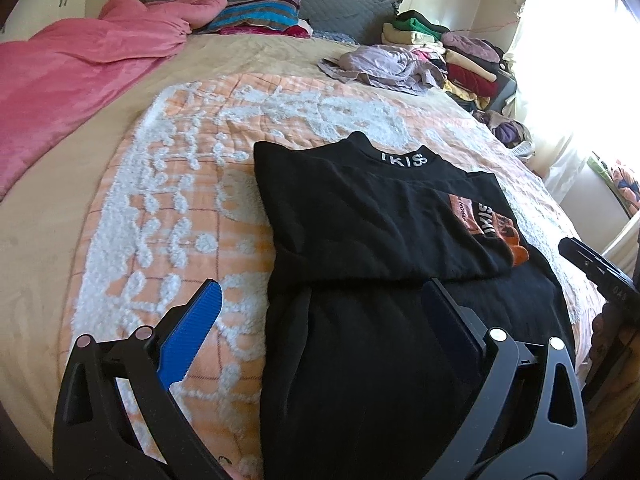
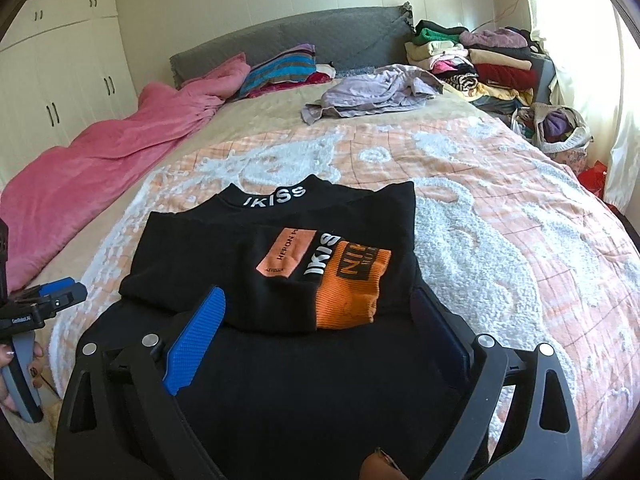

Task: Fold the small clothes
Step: 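Move both open tools to the hem edge of the black sweatshirt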

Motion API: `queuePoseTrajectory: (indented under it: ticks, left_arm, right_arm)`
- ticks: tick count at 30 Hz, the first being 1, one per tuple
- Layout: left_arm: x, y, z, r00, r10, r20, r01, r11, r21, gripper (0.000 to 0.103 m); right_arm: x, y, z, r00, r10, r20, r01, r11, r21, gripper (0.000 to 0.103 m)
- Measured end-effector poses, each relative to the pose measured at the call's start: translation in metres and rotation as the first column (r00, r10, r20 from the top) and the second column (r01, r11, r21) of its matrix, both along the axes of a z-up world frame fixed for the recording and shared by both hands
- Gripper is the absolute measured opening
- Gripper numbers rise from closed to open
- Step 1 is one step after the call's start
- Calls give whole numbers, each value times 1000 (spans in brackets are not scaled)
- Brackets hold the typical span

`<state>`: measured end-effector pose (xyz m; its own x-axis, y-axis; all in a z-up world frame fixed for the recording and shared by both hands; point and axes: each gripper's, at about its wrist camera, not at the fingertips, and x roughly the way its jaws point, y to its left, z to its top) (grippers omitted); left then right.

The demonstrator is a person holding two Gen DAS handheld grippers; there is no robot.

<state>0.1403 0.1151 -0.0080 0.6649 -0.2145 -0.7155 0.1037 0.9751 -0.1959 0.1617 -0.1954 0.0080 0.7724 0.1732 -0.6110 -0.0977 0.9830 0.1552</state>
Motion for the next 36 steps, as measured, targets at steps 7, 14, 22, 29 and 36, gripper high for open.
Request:
queuePoseTrajectory:
  ticks: [7,14,22,29,36]
  left_arm:
    - [-18,5,8,1000,17,10,-17,1000,15,93]
    - [-38,9,15,999,33,15,-34,999,34,93]
    - [-61,12,16,999,49,10,-49,997,61,93]
    - [-83,14,11,998,67,-4,-67,996,63,93]
    - [-98,11,11,997,75,-11,-74,995,63,93]
  right_arm:
    - [-14,-8,8,1000,0,15,0,1000,5,94]
    - [-27,-16,15,1000,-3,29,2,1000,5,94]
    - [-44,-23,17,999,0,34,0,1000,8,94]
    - [-57,-31,15,999,-11,34,10,1000,17,94]
    - [-69,-40,14,999,-12,31,11,1000,19,94]
